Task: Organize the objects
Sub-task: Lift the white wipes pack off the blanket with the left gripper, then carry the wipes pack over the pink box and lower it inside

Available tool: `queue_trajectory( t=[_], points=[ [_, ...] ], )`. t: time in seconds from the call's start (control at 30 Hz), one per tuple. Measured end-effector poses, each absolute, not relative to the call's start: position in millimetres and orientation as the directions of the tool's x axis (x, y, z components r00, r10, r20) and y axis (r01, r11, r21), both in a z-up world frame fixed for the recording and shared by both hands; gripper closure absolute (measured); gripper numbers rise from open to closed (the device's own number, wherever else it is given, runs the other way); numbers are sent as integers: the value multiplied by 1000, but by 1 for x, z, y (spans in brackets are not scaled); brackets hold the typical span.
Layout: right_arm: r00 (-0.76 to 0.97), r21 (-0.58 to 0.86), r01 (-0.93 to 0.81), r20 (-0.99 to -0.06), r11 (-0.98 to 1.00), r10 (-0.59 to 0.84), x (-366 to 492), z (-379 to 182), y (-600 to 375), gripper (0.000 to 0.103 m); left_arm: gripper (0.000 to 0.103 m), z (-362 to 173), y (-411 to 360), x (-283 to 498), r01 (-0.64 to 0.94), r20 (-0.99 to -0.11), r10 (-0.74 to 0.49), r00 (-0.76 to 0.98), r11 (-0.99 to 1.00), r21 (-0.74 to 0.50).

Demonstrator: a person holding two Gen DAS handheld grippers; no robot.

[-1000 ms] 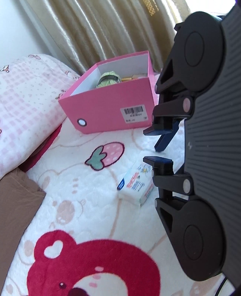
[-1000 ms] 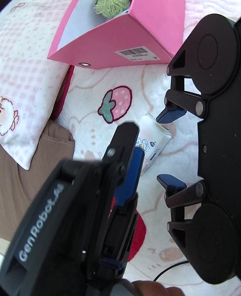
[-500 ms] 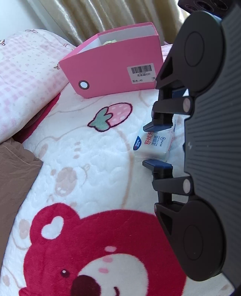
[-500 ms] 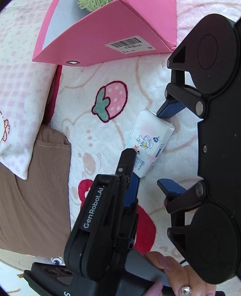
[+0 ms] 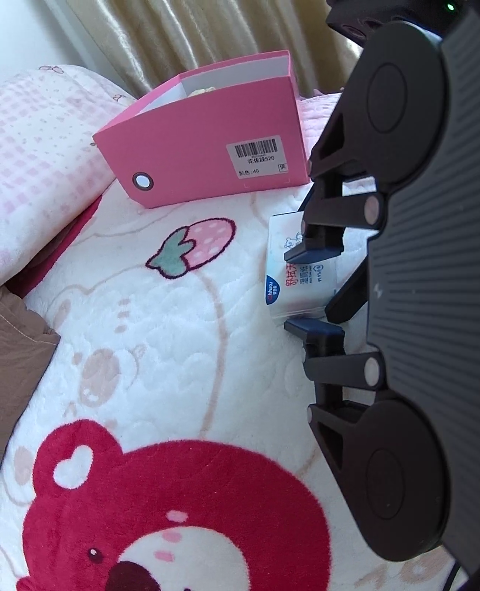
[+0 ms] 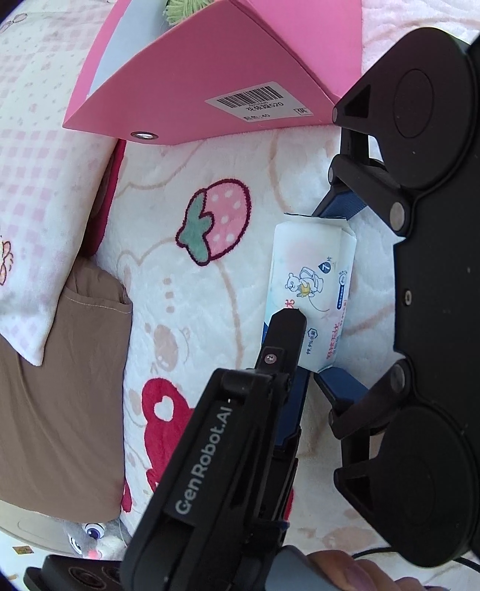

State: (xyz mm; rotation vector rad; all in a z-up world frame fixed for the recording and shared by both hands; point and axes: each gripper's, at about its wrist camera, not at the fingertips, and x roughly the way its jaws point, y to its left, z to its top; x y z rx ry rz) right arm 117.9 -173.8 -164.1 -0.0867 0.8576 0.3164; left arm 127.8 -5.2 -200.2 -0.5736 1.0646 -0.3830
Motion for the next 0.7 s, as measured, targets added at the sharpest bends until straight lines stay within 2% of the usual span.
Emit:
queue_trajectory(
  t=[0.17,0.5,0.7],
  points=[
    [604,86,-318,-749,944,272,102,-137,-187,19,74,-175,-10,108,58,-672,-587,451,771,-634],
    [716,-43,-393,-641,918,276,58,-34,-215,19,74,-67,-45,76,235,-600,-634,488,758,-609],
    [750,-83,-383,-610,920,257,75,8,-246,18,73,-16,-92,100,301,-632,-618,467,783,-544]
  ],
)
